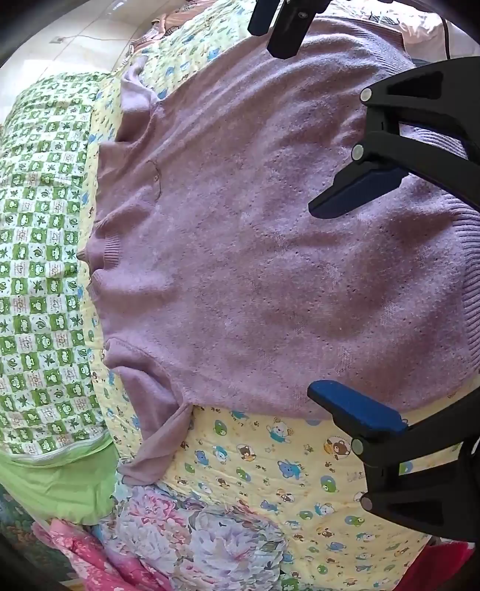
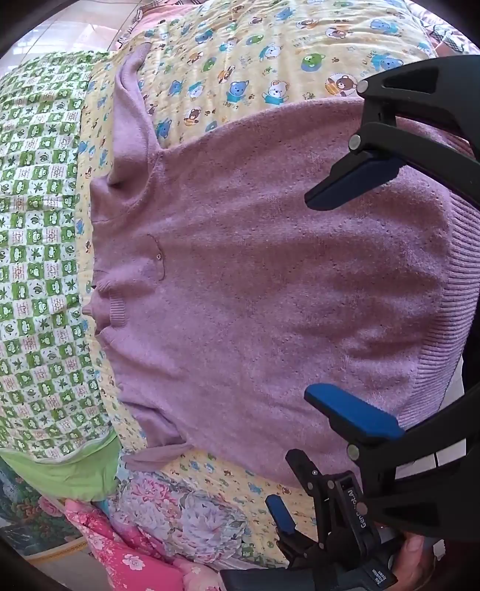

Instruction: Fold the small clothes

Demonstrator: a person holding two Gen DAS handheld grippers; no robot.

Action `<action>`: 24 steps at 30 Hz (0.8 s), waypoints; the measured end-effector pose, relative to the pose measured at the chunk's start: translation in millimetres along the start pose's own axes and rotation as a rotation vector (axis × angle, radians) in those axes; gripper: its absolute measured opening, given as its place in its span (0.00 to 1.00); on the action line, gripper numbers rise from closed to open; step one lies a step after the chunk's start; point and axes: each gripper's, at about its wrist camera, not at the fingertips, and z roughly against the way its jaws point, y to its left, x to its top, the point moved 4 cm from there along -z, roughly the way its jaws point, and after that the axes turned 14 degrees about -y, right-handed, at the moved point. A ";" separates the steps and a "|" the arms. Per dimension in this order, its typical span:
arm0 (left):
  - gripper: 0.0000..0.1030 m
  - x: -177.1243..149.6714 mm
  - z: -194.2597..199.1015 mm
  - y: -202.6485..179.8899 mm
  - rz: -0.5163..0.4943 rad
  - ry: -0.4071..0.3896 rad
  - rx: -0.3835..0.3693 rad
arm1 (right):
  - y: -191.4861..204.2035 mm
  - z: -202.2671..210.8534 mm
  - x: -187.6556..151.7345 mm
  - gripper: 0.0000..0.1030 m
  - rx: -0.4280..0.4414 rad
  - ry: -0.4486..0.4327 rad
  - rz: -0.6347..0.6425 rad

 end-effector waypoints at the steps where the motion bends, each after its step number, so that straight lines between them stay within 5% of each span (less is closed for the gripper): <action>1: 0.87 -0.2 -0.1 -0.1 0.000 0.001 -0.001 | 0.2 0.0 0.4 0.92 -0.001 -0.001 0.001; 24: 0.87 -0.3 -4.3 -1.1 -0.015 0.014 -0.002 | -8.9 -1.0 0.9 0.92 -0.004 -0.004 0.001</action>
